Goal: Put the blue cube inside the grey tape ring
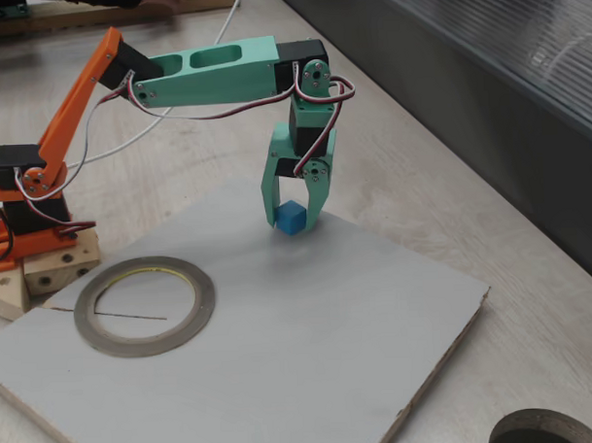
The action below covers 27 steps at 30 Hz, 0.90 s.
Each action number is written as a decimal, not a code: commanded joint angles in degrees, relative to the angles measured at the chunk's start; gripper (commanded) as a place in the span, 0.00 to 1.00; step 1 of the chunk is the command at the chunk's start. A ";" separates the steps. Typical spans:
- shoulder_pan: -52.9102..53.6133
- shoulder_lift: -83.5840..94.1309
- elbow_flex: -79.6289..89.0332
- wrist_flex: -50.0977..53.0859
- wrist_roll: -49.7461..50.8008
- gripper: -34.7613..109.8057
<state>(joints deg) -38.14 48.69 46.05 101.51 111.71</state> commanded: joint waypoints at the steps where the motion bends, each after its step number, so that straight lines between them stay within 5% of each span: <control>1: -0.09 4.04 -0.70 0.00 0.70 0.34; 27: 2.37 23.03 0.70 0.09 0.70 0.34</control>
<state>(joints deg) -37.62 67.85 46.23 101.78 111.71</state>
